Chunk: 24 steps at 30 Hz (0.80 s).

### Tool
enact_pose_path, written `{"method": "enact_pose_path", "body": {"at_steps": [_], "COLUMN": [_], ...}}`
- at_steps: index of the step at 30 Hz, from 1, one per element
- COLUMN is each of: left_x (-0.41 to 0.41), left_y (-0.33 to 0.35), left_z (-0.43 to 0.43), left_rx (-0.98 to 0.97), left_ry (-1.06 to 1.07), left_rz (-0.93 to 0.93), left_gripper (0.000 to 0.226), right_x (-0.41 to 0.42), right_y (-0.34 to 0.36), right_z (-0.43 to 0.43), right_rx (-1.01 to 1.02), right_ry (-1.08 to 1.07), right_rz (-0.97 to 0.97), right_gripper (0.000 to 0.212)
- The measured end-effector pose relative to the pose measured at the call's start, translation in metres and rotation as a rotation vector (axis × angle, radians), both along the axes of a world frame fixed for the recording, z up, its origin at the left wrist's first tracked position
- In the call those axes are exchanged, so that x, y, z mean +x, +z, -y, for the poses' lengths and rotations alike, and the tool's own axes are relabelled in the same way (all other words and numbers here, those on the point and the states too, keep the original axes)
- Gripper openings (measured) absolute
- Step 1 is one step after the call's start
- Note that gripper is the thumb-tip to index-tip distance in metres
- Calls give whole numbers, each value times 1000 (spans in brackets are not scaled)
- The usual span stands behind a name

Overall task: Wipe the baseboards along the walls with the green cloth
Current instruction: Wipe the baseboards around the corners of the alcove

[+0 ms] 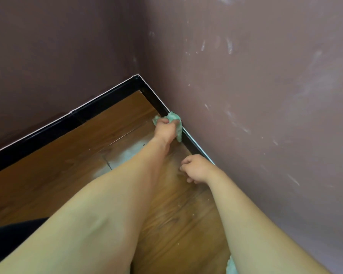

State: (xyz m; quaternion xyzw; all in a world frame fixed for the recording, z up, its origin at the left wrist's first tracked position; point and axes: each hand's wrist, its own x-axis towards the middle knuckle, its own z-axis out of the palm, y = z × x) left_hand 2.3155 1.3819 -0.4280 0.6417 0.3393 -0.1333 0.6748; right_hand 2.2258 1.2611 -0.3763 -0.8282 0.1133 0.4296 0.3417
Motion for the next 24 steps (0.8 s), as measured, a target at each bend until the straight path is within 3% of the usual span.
{"method": "enact_pose_path", "body": {"at_steps": [7, 13, 16, 19, 24], "left_x": [-54, -36, -29, -42, -86], "left_y": [-7, -10, -7, -13, -9], "left_z": [38, 25, 24, 43, 63], "left_rx": [40, 47, -3, 76, 106], "left_ry": [-388, 14, 63, -51, -403], "left_rz": [-166, -30, -48, -88, -222], "left_gripper": [27, 16, 26, 19, 28], "right_x": [-14, -27, -32, -35, -42], "right_y": [-1, -10, -12, -12, -8], "right_z": [4, 20, 29, 33, 28], "right_rx": [1, 28, 31, 27, -10], "right_ry": [20, -11, -41, -37, -12], "right_rz": [15, 9, -13, -14, -3], "right_gripper": [10, 12, 16, 15, 21]}}
